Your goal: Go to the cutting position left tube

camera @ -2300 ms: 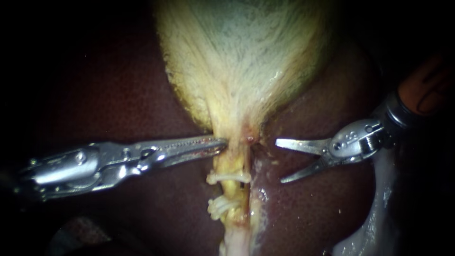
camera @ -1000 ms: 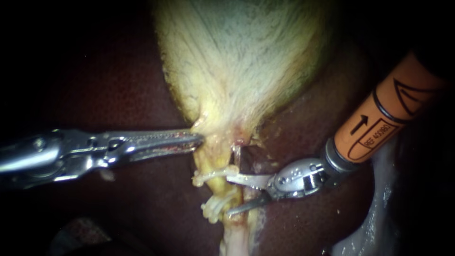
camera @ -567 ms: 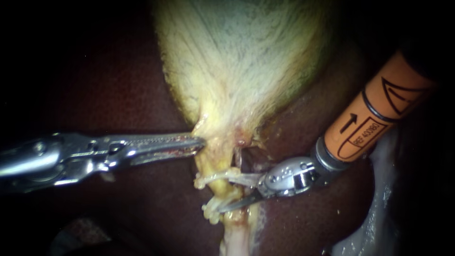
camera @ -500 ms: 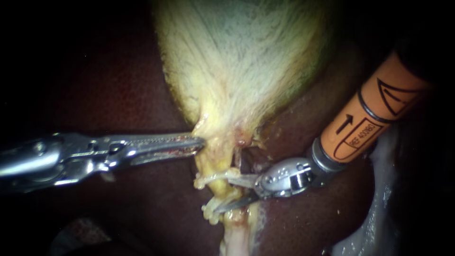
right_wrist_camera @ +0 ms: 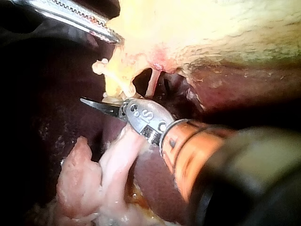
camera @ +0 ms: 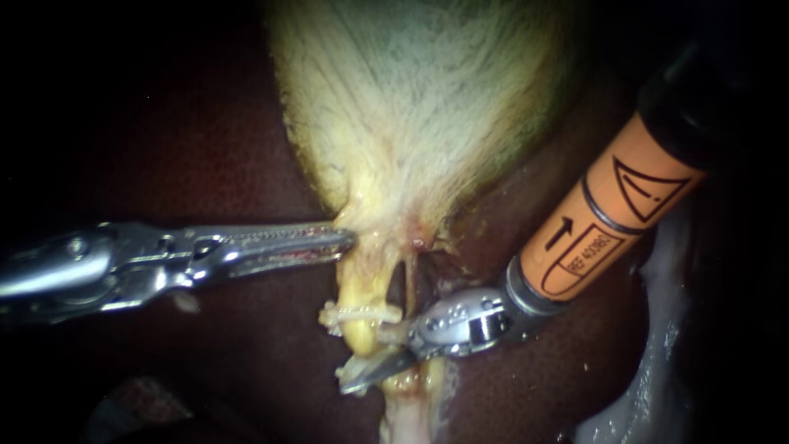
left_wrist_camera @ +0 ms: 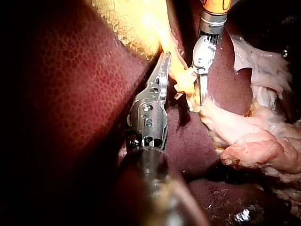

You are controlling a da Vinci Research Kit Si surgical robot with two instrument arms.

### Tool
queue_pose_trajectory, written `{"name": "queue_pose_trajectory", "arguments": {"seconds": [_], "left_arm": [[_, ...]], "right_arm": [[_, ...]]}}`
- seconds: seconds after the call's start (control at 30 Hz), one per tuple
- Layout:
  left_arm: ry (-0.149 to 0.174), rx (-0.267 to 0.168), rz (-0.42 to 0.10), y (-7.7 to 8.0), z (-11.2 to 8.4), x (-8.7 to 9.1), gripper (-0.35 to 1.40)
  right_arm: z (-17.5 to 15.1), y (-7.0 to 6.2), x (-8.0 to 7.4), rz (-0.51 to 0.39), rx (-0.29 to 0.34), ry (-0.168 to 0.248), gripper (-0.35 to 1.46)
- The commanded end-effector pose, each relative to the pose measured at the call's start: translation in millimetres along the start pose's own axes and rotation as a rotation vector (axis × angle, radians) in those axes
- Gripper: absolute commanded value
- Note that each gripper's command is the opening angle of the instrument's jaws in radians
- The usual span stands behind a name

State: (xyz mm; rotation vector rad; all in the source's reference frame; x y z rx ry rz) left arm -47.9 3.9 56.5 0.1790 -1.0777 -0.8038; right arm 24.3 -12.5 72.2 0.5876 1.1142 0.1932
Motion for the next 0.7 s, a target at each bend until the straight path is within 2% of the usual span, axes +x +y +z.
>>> {"name": "queue_pose_trajectory", "arguments": {"seconds": [0.03, 0.3, 0.7], "left_arm": [[-0.001, 0.000, 0.001, 0.0, 0.0, 0.0, -0.03], [-0.001, -0.001, 0.001, -0.2, 0.2, 0.1, -0.03], [-0.001, -0.002, 0.002, -0.2, 0.4, 0.1, -0.03]], "right_arm": [[0.1, 0.1, 0.1, 0.010, -0.001, 0.000, 1.30], [0.5, 0.2, 0.2, 0.088, -0.011, 0.004, 1.28], [0.5, 0.2, 0.1, 0.105, -0.011, 0.005, 1.28]]}}
